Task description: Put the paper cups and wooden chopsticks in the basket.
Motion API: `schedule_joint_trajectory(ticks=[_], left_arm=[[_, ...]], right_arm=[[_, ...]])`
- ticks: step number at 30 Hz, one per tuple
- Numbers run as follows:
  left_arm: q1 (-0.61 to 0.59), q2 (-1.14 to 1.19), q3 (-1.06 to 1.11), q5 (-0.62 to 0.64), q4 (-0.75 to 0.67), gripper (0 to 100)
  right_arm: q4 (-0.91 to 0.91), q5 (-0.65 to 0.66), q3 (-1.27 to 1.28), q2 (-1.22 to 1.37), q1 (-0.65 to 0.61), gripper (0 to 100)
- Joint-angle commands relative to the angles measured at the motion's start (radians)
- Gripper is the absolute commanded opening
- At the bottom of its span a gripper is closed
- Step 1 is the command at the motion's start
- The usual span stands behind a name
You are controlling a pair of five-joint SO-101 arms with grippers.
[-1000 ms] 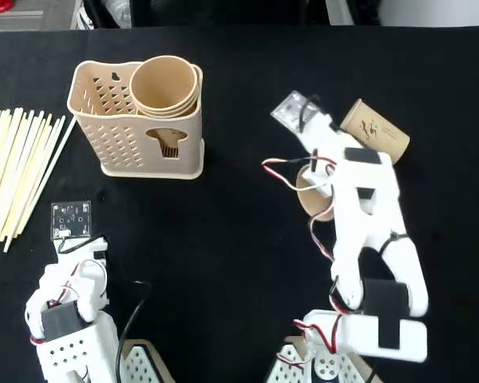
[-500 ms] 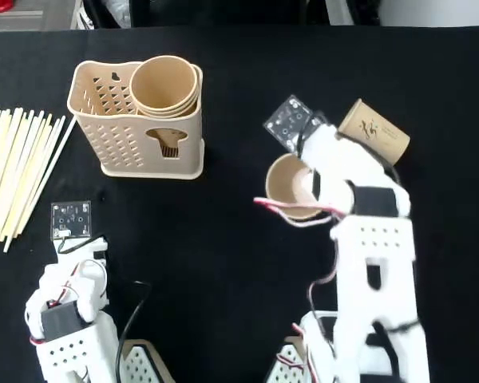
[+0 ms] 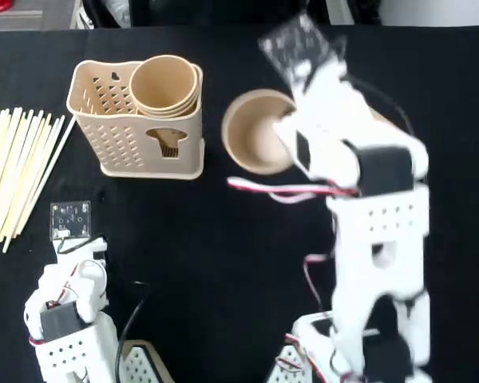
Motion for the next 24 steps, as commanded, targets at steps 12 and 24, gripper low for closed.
schedule_joint_trajectory(ticks=[12,24], left_arm=[[0.005,-0.003,0.018,-0.005,0.005,3],[0.005,-0.003,0.018,-0.005,0.005,3]], right_arm=[[0.101,-0.057,-1.171,0.685,-0.259,1.4],[0.091,0.005,-1.205,0.855,-0.287,1.4]])
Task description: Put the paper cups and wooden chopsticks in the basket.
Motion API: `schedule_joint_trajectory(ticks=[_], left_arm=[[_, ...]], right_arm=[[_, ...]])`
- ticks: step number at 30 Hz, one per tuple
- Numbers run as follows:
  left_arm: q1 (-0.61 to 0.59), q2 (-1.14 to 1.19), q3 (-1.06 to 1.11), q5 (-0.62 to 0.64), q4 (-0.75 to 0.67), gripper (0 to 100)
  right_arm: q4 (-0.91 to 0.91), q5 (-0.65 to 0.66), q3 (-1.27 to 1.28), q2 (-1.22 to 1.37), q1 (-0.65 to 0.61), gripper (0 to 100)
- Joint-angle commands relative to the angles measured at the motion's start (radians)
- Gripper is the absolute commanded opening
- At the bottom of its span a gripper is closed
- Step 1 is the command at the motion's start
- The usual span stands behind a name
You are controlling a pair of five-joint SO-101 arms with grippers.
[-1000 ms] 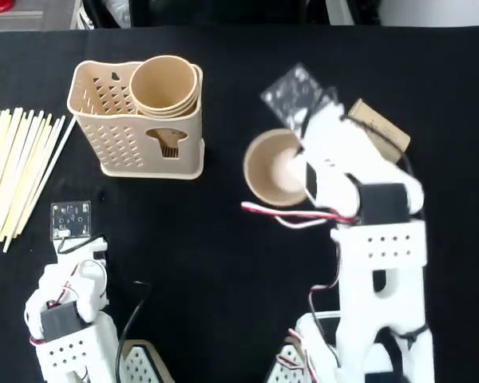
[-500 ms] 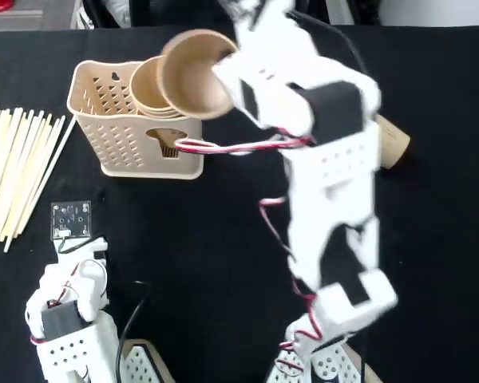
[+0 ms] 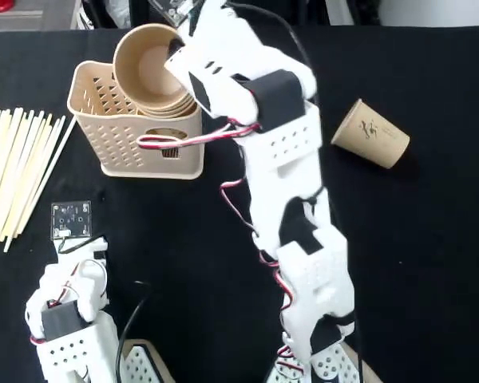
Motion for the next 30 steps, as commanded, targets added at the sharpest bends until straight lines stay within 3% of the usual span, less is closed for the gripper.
schedule_joint_trajectory(ticks=[1,7,14,17,24,27,30], left_arm=[[0.005,-0.003,0.018,-0.005,0.005,3],[0.005,-0.003,0.018,-0.005,0.005,3],[0.005,-0.003,0.018,-0.005,0.005,3],[0.005,-0.003,0.018,-0.005,0.005,3],[0.005,-0.003,0.018,-0.005,0.005,3],[0.005,-0.003,0.018,-0.005,0.005,3],[0.005,-0.003,0.018,-0.005,0.005,3]], right_arm=[[0.000,0.008,-0.044,0.007,-0.008,1.5],[0.063,0.008,-0.044,0.048,-0.009,2.8],[0.104,0.015,-0.044,0.019,-0.012,20.8],[0.124,0.086,-0.054,-0.004,-0.011,20.9],[0.146,0.091,-0.133,-0.133,-0.005,20.8],[0.226,0.114,-0.131,-0.188,0.064,20.8],[0.222,0.121,-0.031,-0.237,0.222,20.8]])
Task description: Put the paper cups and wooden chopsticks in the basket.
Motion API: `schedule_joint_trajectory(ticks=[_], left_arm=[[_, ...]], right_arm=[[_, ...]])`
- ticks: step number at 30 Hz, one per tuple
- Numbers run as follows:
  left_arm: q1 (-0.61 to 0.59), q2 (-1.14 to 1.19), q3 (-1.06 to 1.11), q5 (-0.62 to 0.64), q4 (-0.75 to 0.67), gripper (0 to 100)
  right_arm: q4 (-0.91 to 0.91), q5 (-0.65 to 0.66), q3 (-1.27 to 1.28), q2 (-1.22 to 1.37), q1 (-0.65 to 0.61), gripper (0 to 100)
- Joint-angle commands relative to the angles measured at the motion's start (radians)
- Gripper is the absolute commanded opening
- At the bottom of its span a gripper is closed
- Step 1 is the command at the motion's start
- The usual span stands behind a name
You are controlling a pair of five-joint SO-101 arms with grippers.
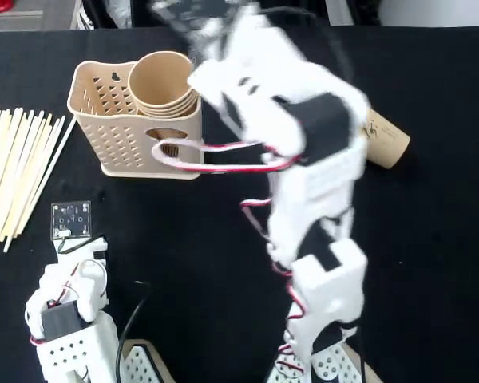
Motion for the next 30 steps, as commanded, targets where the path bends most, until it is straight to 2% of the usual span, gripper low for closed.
schedule_joint_trajectory(ticks=[1,5,9,13,18,23,26,30], left_arm=[[0.005,-0.003,0.018,-0.005,0.005,3],[0.005,-0.003,0.018,-0.005,0.005,3],[0.005,-0.003,0.018,-0.005,0.005,3],[0.005,-0.003,0.018,-0.005,0.005,3],[0.005,-0.003,0.018,-0.005,0.005,3],[0.005,-0.003,0.018,-0.005,0.005,3],[0.005,-0.003,0.018,-0.005,0.005,3],[0.005,-0.003,0.018,-0.005,0.005,3]], right_arm=[[0.034,0.012,0.093,-0.093,0.187,20.8],[0.032,0.028,0.317,-0.162,0.359,20.8],[0.020,0.166,0.522,-0.173,0.477,21.1],[-0.052,0.198,0.697,-0.166,0.571,21.3],[-0.219,0.173,0.903,-0.127,0.620,21.3],[-0.376,-0.015,1.027,-0.068,0.620,22.4],[-0.405,-0.075,1.033,-0.028,0.606,30.0],[-0.445,-0.074,1.029,0.028,0.589,40.7]])
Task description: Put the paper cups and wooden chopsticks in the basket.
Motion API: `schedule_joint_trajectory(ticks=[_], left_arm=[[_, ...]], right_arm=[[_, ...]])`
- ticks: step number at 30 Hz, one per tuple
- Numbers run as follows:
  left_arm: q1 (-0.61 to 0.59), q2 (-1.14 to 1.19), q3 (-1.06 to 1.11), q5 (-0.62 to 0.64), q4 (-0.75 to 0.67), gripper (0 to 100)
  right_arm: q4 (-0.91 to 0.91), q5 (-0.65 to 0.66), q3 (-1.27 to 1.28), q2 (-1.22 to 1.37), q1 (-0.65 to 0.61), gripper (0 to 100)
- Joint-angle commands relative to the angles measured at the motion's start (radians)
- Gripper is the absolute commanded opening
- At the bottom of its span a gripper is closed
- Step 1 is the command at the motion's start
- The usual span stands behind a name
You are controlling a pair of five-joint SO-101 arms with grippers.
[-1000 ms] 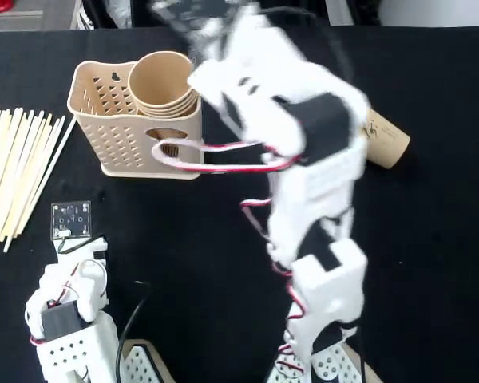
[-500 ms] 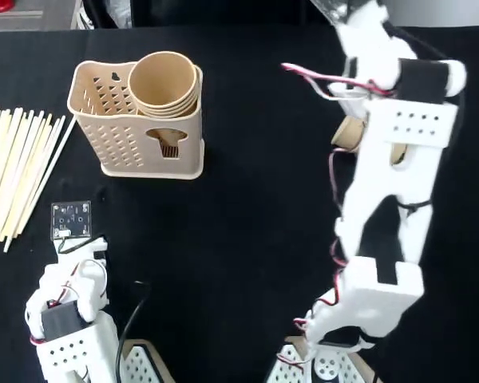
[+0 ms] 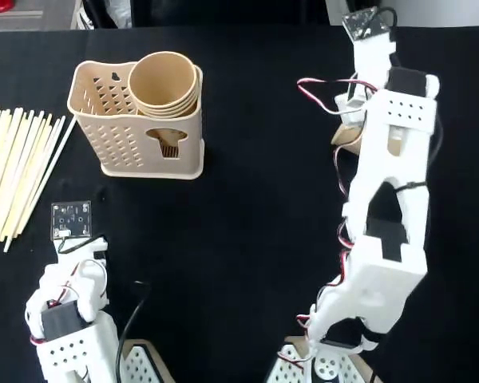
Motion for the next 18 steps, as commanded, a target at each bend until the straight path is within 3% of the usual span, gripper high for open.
schedule_joint_trajectory(ticks=[1,14,18], left_arm=[[0.005,-0.003,0.018,-0.005,0.005,3],[0.005,-0.003,0.018,-0.005,0.005,3],[0.005,-0.003,0.018,-0.005,0.005,3]], right_arm=[[-0.057,-0.009,-0.008,0.027,-0.020,42.6],[-0.206,-0.009,-0.010,0.147,-0.031,44.9],[-0.230,0.055,-0.010,0.170,-0.003,44.7]])
